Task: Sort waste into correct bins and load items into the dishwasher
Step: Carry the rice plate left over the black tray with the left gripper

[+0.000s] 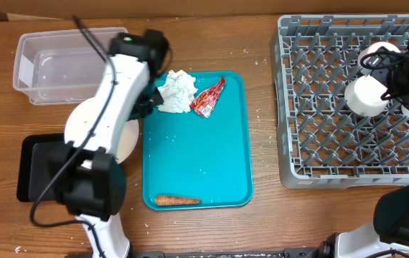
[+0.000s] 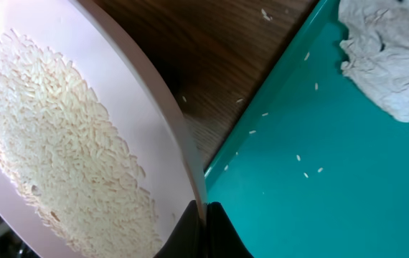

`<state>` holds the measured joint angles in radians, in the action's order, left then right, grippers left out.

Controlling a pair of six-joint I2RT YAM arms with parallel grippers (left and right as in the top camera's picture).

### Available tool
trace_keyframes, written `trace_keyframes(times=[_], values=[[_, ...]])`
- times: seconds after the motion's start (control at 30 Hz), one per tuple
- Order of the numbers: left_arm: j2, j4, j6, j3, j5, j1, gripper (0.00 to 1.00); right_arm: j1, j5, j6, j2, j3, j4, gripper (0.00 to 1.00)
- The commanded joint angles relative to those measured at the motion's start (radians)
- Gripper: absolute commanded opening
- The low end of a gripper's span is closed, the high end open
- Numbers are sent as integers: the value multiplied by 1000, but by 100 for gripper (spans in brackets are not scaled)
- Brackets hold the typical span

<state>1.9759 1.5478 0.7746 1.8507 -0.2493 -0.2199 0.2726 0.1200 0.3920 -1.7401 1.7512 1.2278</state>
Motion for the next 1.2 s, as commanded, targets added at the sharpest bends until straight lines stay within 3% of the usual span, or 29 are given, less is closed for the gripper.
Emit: trace_keyframes(times=[0.0, 0.53, 1.17], values=[[-63, -5, -113, 25, 126, 88, 4, 0, 7, 8, 23, 22, -3, 100], [-67, -23, -369, 24, 505, 363, 4, 0, 7, 8, 23, 22, -3, 100], [-67, -16, -439, 24, 601, 385, 4, 0, 7, 8, 23, 22, -3, 100]])
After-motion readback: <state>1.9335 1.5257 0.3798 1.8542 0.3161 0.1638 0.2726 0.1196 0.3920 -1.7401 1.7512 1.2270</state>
